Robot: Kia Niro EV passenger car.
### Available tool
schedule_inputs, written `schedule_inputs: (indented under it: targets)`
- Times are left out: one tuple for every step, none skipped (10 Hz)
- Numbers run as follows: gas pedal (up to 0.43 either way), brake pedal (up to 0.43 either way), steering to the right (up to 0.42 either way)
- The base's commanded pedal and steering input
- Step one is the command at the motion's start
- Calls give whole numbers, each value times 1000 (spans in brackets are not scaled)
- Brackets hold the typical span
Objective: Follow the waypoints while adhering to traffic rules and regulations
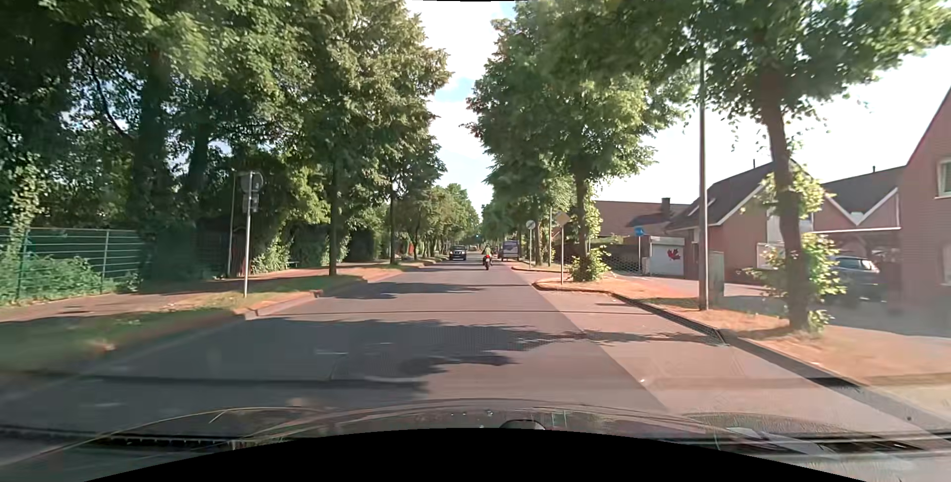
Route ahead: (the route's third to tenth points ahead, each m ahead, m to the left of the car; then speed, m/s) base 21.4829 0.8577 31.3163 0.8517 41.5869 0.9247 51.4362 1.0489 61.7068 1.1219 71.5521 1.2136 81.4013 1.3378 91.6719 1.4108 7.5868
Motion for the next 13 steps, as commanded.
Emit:
schedule_inputs:
  targets:
    - [150,0,0]
    - [150,0,-1]
    - [150,0,0]
    - [150,0,1]
    - [150,0,1]
    - [150,0,2]
    - [150,0,3]
    - [157,0,4]
    - [157,0,3]
    - [157,0,3]
    - [157,0,3]
    - [157,0,3]
    - [157,0,3]
